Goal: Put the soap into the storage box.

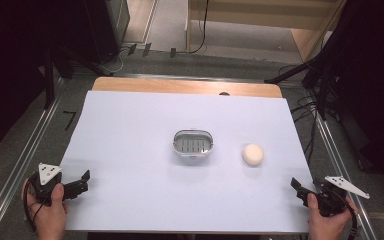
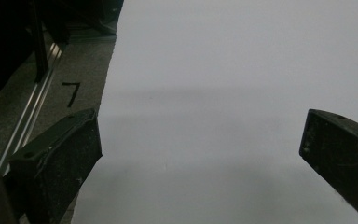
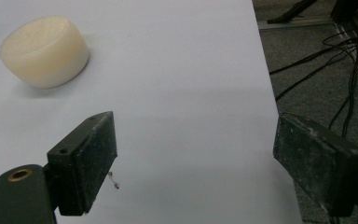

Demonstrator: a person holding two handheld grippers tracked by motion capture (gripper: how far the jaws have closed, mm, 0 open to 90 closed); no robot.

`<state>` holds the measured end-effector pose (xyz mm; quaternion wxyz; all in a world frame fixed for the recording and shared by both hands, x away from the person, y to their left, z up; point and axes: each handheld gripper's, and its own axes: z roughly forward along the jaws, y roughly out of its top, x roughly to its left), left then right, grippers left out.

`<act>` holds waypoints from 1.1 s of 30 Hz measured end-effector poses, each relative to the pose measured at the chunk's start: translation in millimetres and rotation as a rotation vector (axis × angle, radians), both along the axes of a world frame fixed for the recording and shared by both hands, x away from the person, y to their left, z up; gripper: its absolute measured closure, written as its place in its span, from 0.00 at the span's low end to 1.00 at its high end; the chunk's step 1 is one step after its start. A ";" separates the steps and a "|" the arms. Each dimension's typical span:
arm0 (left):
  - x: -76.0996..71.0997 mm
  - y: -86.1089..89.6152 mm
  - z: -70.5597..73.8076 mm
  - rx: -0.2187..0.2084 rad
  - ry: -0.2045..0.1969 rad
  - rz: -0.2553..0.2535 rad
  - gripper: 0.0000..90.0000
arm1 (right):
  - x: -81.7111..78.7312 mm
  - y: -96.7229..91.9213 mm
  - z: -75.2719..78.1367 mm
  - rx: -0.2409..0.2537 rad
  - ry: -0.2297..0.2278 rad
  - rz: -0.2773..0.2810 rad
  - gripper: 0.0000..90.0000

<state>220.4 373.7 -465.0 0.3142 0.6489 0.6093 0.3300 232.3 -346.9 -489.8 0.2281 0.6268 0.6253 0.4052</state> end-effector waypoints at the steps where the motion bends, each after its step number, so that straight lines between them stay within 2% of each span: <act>1: -0.1 0.0 -0.1 -0.002 -0.002 0.002 0.00 | 0.1 0.1 0.0 0.000 0.000 0.000 0.15; 12: 0.4 -0.2 -0.2 0.000 0.003 0.002 0.00 | -0.2 1.8 0.8 -0.006 0.010 -0.005 0.15; 24: -0.1 -0.7 -0.3 0.001 -0.004 0.001 0.00 | 1.1 7.1 4.4 -0.053 0.011 0.009 0.15; 29: -0.4 -0.8 -0.1 0.005 -0.005 0.001 0.00 | 3.3 9.7 8.6 -0.045 0.014 0.025 0.15; 33: -0.6 -0.8 0.0 0.005 -0.005 0.001 0.00 | 7.4 13.6 15.9 -0.064 0.015 0.029 0.15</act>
